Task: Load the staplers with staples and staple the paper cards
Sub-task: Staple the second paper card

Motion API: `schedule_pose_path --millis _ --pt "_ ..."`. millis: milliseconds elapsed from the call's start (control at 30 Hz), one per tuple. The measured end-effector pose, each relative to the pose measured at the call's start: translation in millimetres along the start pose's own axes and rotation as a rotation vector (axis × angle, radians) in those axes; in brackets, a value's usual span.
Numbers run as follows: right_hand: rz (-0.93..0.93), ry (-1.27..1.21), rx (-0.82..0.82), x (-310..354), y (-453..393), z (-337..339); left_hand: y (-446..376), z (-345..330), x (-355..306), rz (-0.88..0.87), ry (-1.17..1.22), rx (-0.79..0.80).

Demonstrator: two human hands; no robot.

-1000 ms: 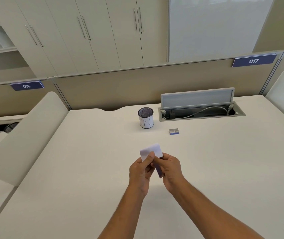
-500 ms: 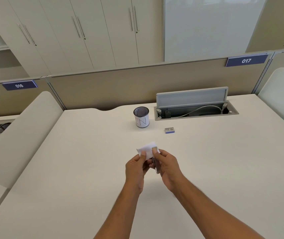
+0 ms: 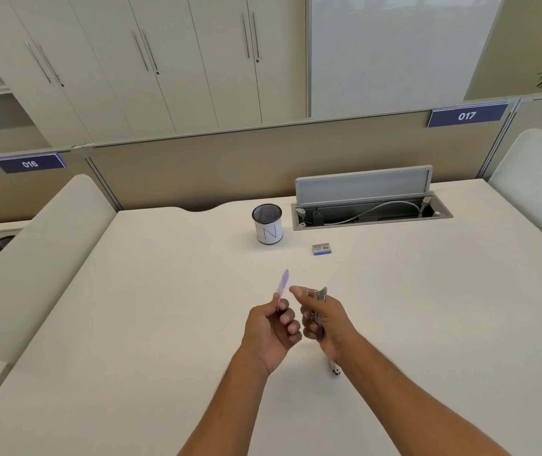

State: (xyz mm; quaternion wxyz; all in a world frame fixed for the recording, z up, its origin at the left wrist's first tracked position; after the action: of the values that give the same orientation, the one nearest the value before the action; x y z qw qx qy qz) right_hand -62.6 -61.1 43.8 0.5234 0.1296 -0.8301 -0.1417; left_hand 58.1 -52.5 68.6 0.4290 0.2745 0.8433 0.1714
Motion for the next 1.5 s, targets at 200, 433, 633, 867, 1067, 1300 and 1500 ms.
schedule_pose_path --millis 200,433,633,867,1067,1300,1500 --pt "-0.023 0.115 0.119 4 -6 -6 2 -9 8 0.174 0.051 0.119" --pt "0.05 0.073 0.026 22 -15 -2 -7 1 1 0.069 -0.17 0.01" --pt "0.023 0.014 -0.051 24 -24 7 -13 19 -23 -0.146 -0.106 -0.059" --pt "0.005 0.032 -0.033 20 -32 5 -21 27 -35 -0.348 -0.304 -0.191" --pt "0.017 0.099 -0.005 18 -41 2 -34 33 -42 -0.394 -0.269 -0.27" --pt "0.149 0.161 -0.043 40 -57 -3 -63 29 -55 -0.355 -0.136 -0.297" --pt "0.223 0.176 -0.157 56 -83 -6 -92 20 -66 -0.316 -0.052 -0.307"
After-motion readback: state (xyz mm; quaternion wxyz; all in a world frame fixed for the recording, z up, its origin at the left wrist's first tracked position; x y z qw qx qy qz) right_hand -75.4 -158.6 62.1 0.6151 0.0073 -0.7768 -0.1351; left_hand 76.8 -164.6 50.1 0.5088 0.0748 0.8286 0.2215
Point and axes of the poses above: each hand's wrist, its own y-axis away from the middle knuckle, its own z-axis out of the back of the hand, x = y × z, the point moved 5 cm from there along -y, towards the middle knuckle, and after that the axes turned 2 degrees about x, right-handed, at the moved point
